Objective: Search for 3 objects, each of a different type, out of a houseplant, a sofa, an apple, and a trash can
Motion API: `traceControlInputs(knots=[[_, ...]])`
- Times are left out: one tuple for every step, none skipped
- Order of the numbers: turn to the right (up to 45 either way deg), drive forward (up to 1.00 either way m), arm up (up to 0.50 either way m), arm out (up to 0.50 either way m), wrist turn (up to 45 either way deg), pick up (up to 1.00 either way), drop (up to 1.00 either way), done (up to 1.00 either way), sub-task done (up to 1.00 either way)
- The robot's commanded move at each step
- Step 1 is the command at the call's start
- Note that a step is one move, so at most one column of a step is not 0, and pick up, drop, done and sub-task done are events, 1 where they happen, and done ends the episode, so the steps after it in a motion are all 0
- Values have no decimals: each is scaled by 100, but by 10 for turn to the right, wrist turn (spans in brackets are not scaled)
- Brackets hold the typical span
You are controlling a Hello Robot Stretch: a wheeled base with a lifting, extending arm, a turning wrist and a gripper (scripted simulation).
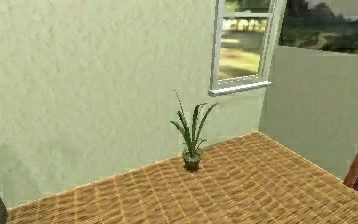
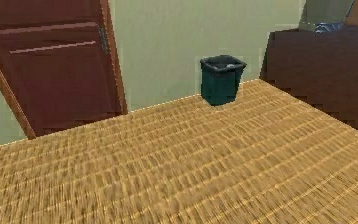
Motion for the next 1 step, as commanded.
traceControlInputs(knots=[[0,65,0,0,0,0,0,0,0]])
